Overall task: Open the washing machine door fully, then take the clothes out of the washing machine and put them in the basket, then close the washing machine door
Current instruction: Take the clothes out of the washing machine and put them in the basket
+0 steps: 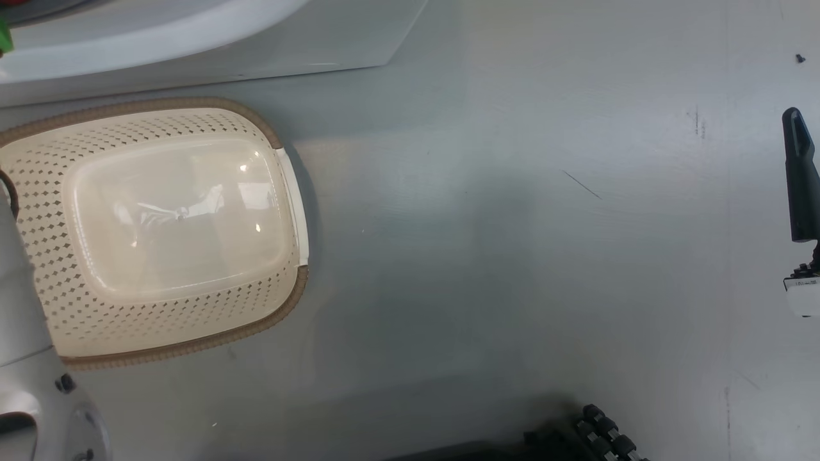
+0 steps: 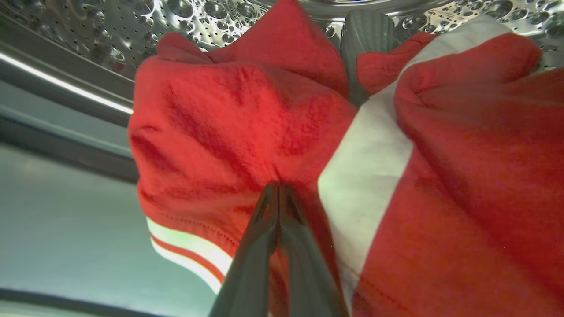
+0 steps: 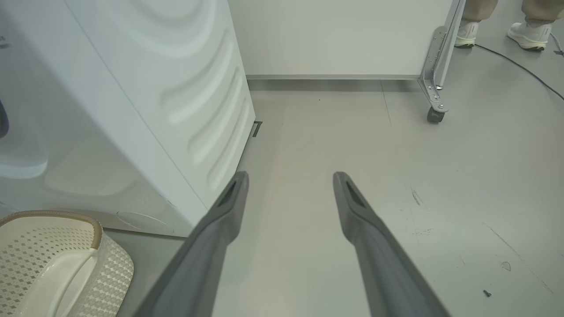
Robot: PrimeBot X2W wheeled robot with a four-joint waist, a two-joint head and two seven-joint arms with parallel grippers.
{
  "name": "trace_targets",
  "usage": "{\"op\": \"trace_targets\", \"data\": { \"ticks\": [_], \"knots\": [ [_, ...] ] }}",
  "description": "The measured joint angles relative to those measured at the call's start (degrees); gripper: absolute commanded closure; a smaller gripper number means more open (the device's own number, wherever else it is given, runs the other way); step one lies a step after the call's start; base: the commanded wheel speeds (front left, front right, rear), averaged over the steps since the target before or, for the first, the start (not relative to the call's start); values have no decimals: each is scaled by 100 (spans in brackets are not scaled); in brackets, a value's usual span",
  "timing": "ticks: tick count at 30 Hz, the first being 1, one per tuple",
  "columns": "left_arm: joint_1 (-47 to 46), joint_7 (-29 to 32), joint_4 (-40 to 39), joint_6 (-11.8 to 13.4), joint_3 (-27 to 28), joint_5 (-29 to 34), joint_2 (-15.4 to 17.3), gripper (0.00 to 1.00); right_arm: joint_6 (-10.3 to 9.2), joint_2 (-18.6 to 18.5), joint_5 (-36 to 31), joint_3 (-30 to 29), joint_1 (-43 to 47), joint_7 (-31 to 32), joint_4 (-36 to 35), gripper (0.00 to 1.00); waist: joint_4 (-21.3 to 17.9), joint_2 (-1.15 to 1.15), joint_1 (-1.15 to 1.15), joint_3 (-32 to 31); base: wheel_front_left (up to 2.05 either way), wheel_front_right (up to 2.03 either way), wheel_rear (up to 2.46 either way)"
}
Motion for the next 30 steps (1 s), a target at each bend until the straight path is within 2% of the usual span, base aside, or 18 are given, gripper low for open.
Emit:
{"op": "trace_targets", "data": {
  "ticks": [10, 20, 30],
  "knots": [
    [-12, -283, 293, 0, -44, 22, -116, 100, 0, 2, -11, -47, -2, 0, 83, 0, 86, 0, 0, -150, 0, 0, 0],
    [108, -587, 514, -12, -130, 1, -140, 100, 0, 23, -109, 16, 10, 0, 176, 0, 247, 0, 0, -569, 0, 0, 0],
    [467, -925, 706, -376, -293, -209, -198, 100, 0, 62, -172, 90, 65, 0, 266, 0, 433, 0, 0, -1099, 0, 0, 0]
  ]
}}
